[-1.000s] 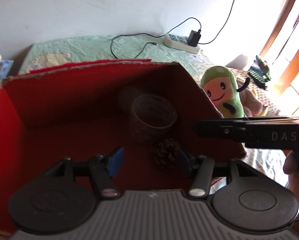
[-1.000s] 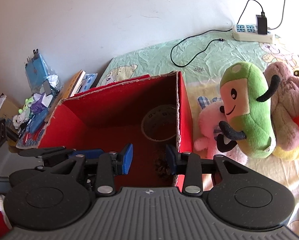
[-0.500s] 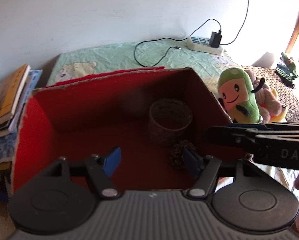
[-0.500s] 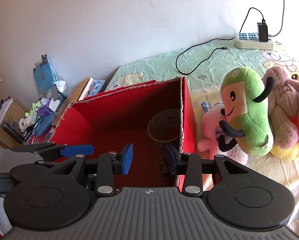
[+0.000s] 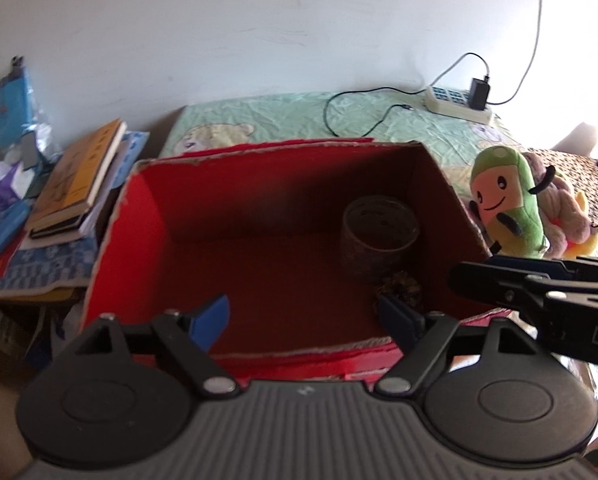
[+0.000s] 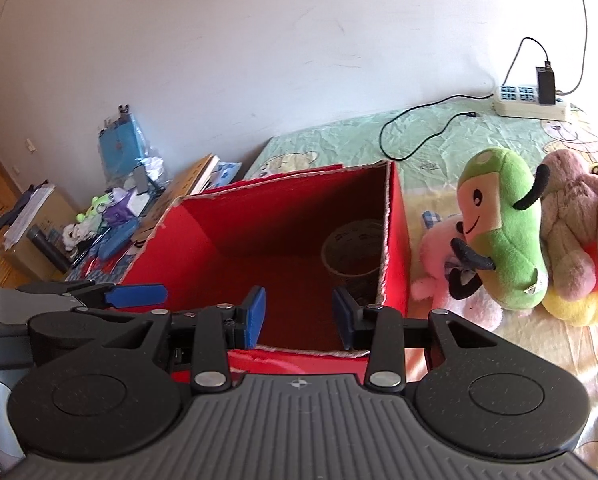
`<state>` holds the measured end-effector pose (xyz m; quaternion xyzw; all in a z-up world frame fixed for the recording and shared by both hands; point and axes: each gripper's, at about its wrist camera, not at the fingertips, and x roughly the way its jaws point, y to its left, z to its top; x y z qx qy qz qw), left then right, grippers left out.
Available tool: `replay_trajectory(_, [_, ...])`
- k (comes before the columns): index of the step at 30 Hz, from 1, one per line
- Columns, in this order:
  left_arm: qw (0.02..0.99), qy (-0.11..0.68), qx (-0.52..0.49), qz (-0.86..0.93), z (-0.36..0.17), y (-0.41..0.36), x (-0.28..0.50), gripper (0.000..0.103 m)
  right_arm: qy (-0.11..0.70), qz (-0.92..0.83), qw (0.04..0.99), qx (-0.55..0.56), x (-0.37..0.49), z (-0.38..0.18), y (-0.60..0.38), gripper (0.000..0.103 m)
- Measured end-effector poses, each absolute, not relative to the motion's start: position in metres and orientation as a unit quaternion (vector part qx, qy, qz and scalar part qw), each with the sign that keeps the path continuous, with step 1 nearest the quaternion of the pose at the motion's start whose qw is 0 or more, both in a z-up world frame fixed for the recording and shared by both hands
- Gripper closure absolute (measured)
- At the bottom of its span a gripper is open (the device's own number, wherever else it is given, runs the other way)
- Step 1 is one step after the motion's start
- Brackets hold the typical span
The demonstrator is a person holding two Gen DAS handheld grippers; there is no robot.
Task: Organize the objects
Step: 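Open the right gripper to drop the pinecone inside the box, then move the right gripper out of the box toward the red ribbon item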
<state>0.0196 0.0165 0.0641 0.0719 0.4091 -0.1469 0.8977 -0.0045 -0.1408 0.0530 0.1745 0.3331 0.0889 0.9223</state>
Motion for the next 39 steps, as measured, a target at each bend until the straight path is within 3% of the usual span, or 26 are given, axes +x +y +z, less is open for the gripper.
replay_trajectory(12, [0.905, 0.407, 0.063, -0.107, 0.071, 0.019, -0.009, 0.008, 0.340, 0.120, 0.913, 0.192, -0.019, 0.054, -0.144, 0.062])
replay_trajectory(39, [0.876, 0.474, 0.067, -0.060, 0.033, 0.019, -0.030, 0.007, 0.405, 0.155, 0.874, 0.221, -0.039, 0.021, -0.137, 0.061])
